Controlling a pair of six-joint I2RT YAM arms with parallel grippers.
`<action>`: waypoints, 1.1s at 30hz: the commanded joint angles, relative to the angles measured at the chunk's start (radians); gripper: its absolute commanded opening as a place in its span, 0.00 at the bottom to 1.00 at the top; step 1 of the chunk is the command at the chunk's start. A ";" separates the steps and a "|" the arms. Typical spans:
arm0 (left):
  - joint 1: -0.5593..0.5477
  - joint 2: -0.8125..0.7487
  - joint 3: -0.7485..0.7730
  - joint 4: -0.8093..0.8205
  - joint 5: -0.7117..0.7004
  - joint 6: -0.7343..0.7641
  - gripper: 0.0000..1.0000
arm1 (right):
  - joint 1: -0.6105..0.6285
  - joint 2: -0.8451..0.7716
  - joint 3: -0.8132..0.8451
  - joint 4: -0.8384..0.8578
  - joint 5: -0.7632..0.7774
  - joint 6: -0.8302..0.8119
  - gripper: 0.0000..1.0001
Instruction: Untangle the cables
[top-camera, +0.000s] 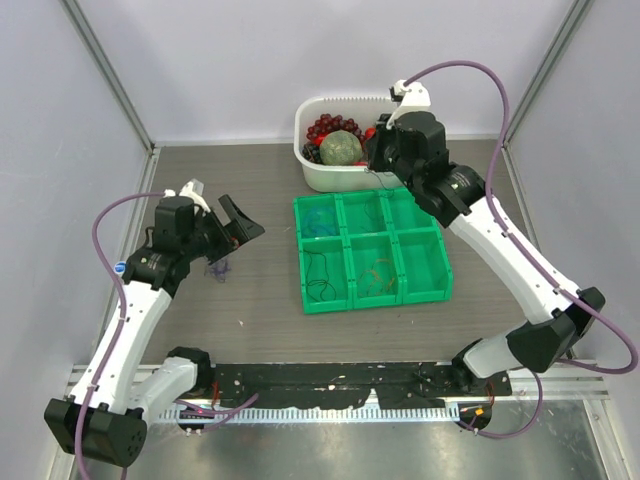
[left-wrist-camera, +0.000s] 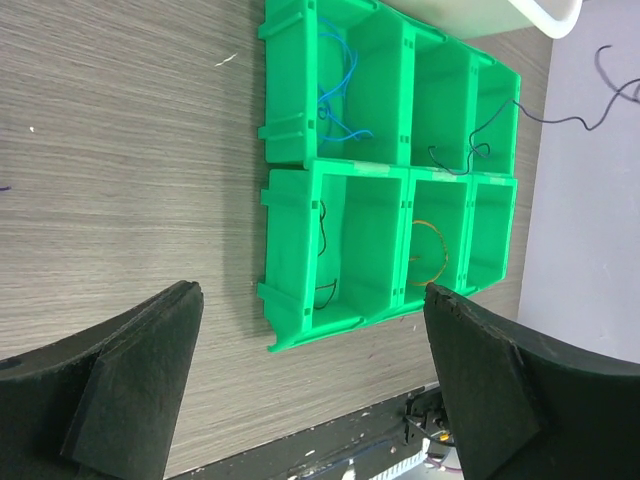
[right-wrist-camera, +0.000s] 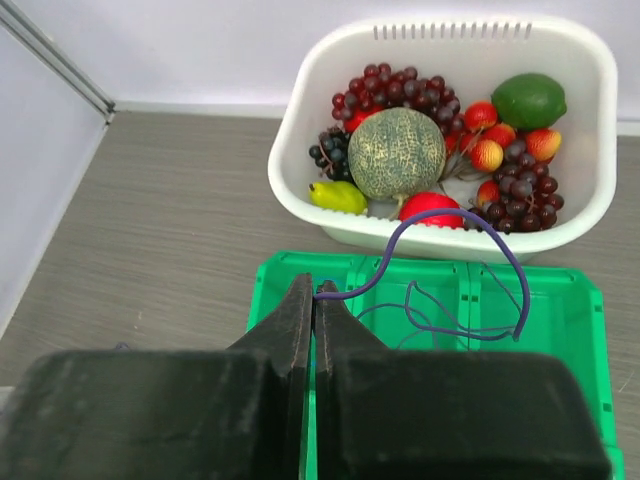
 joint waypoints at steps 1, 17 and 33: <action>-0.010 0.007 0.040 0.045 -0.023 0.033 0.96 | -0.018 0.025 -0.033 0.070 -0.055 0.027 0.01; -0.026 0.014 -0.006 0.095 -0.006 0.001 0.96 | -0.109 0.094 -0.350 0.170 -0.431 0.312 0.01; -0.044 0.042 -0.003 0.134 0.016 -0.025 0.96 | -0.249 0.356 -0.288 0.044 -0.673 0.218 0.07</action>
